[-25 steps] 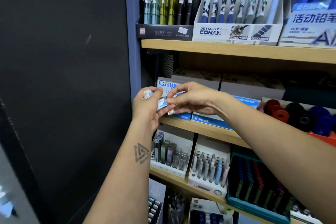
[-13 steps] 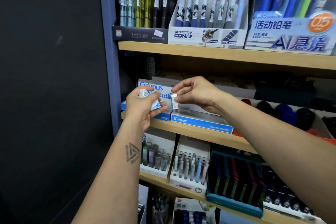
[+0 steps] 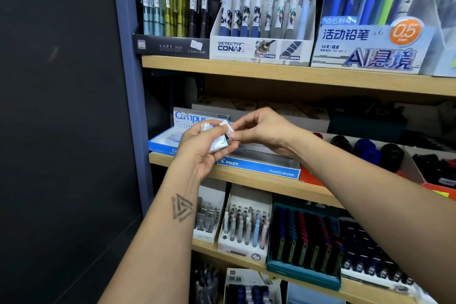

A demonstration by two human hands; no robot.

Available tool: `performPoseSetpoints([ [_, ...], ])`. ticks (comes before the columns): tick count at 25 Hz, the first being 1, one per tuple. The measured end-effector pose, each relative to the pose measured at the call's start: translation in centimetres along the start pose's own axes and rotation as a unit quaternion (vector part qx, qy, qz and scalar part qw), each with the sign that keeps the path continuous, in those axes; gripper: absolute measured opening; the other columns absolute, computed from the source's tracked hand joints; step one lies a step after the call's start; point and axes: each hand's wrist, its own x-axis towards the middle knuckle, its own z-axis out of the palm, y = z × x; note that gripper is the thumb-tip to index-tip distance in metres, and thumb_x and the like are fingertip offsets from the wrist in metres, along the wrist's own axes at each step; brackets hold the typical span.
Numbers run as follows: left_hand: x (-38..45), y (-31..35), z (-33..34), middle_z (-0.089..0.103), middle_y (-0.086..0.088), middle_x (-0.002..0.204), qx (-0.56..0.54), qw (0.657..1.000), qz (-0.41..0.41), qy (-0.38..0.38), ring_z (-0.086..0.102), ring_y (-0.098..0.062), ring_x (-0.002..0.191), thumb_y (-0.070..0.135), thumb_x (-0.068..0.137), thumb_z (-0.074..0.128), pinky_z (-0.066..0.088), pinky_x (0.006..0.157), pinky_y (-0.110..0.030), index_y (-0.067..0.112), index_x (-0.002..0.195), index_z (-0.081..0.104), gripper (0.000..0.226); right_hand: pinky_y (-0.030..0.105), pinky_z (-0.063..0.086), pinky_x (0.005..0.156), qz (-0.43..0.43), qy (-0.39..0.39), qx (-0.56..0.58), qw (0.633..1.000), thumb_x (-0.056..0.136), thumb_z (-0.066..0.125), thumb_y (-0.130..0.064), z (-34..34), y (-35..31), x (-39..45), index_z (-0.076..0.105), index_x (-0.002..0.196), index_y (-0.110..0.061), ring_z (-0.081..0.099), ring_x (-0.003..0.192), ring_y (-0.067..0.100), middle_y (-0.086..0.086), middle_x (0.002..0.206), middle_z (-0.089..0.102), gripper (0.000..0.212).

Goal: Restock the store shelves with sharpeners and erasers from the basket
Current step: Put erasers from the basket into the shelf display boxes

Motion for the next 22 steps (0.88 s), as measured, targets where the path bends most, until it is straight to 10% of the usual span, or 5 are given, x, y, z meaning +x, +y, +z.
performPoseSetpoints([
  [8, 1.0, -0.2, -0.3, 0.068, -0.019, 0.094, 0.086, 0.991, 0.02, 0.099, 0.068, -0.022, 0.063, 0.0, 0.086, 0.073, 0.058, 0.054, -0.028, 0.007, 0.098, 0.064, 0.016, 0.032, 0.055, 0.07, 0.063, 0.042, -0.291, 0.954, 0.072, 0.089, -0.016, -0.5, 1.4, -0.1, 0.069, 0.079, -0.011, 0.061, 0.071, 0.015, 0.006, 0.078, 0.069, 0.021],
  [22, 0.8, -0.6, -1.0, 0.069, -0.022, 0.107, 0.229, 0.973, -0.021, 0.037, 0.07, -0.032, 0.073, 0.002, 0.082, 0.078, 0.057, 0.051, -0.029, 0.011, 0.091, 0.065, 0.018, 0.032, 0.058, 0.084, 0.125, 0.141, -0.312, 0.931, 0.077, 0.082, -0.008, 2.2, 3.7, 2.1, 0.076, 0.082, -0.014, 0.066, 0.089, 0.015, 0.001, 0.089, 0.071, 0.009],
])
